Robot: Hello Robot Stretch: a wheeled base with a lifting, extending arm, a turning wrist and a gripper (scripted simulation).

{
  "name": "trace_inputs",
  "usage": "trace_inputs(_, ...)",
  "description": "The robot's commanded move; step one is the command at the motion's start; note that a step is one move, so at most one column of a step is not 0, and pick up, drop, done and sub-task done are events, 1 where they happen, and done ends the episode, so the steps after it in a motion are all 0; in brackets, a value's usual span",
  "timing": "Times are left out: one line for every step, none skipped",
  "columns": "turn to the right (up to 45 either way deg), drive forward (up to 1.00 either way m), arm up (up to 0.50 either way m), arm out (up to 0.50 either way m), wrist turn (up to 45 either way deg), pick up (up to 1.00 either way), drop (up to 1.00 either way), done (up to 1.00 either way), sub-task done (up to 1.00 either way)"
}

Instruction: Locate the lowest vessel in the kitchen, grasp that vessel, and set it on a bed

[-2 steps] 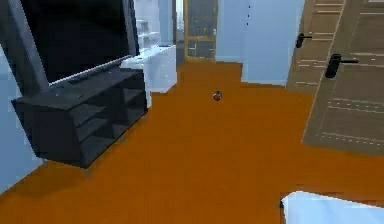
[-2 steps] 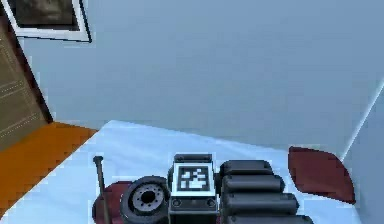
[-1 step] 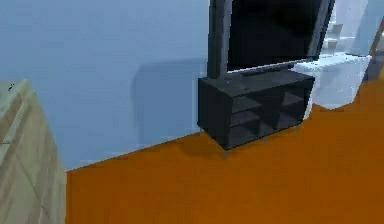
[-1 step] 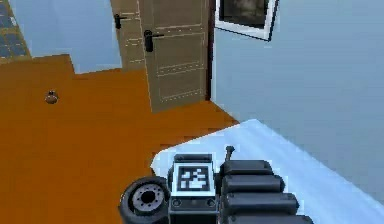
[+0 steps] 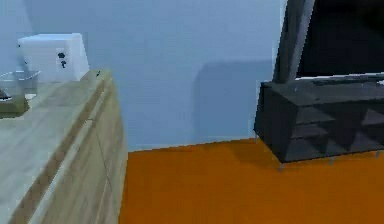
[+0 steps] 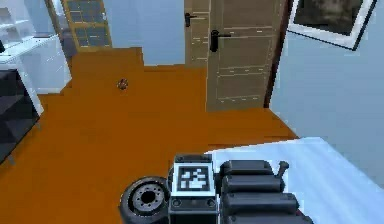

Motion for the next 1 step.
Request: trace_inputs(-45.0,0.00,0.00,0.00,0.0,0.00,0.00,0.00,0.00)
